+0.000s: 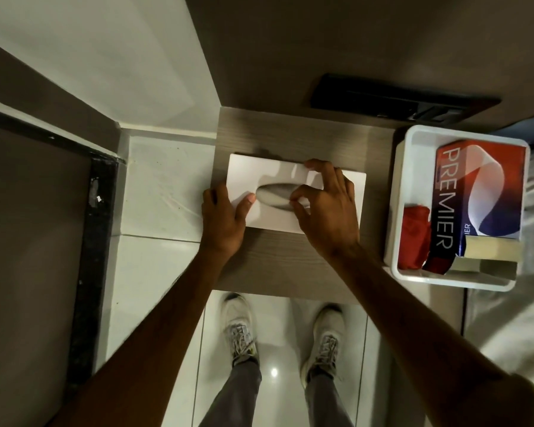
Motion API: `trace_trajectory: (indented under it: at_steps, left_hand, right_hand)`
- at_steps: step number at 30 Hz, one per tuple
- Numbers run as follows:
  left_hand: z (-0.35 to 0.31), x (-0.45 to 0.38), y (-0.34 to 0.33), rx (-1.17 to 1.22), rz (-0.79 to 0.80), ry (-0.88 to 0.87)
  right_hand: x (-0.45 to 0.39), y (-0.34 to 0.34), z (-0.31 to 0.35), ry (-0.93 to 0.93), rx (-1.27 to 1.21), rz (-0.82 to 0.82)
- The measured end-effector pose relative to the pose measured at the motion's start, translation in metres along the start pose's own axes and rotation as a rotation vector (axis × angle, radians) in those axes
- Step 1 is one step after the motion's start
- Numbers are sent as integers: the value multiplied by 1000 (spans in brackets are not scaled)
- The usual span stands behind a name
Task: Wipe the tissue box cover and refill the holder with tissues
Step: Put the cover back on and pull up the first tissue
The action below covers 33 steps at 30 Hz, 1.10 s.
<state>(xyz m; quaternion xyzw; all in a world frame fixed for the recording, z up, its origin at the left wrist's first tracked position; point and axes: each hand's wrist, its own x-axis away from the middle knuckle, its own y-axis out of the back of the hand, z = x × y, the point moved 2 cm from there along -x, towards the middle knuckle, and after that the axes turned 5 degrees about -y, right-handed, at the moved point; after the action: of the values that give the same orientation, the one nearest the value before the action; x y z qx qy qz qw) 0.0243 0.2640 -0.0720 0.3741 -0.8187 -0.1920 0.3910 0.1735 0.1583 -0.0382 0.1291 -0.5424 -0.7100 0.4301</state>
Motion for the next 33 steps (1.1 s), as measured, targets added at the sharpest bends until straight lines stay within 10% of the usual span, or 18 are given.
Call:
trace_trajectory:
  at_steps: [33]
  left_hand:
    - [-1, 4, -9, 38, -88, -69]
  right_hand:
    - [7, 17, -8, -34, -164, -54]
